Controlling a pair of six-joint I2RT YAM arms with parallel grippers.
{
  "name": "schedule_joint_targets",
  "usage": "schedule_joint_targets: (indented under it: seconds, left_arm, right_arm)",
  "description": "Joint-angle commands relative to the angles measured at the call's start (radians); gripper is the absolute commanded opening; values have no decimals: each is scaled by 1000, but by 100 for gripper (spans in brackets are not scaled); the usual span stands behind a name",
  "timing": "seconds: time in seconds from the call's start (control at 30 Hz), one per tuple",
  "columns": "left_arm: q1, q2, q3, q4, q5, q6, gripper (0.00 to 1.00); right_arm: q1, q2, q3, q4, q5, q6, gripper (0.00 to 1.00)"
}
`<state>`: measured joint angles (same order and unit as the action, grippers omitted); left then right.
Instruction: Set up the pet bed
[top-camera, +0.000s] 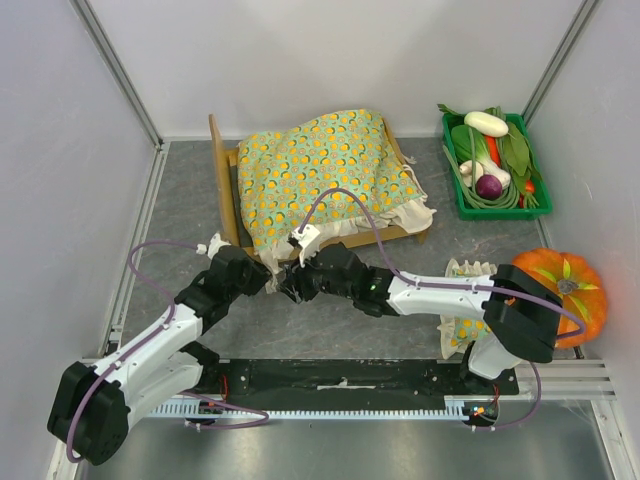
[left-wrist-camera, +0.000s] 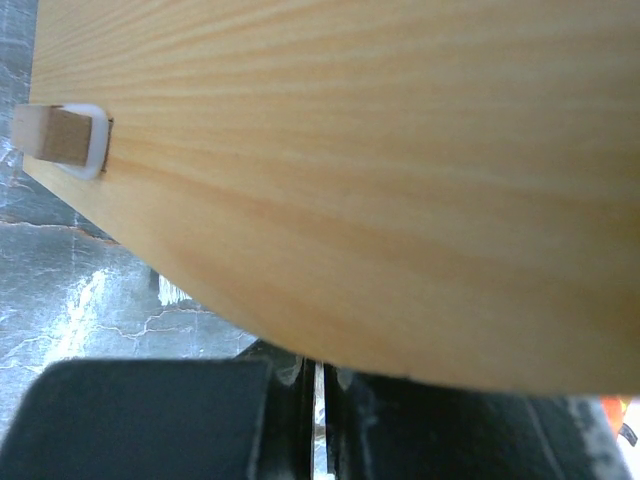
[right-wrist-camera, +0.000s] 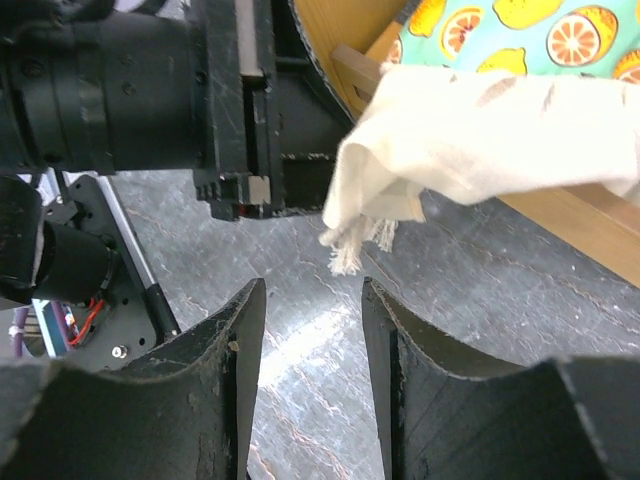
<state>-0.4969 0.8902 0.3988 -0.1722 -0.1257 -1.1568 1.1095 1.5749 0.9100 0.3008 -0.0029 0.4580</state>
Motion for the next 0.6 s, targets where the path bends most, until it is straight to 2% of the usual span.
schedule_joint_targets:
  seconds: [0.0, 0.57]
  left_arm:
    - [-8, 4, 20, 36, 31, 58, 2]
    - [-6, -2, 20, 34, 35, 57, 2]
  right_arm:
    - [0, -12, -20, -23, 53, 5, 50]
    - [-69, 157, 56, 116, -43, 105, 48]
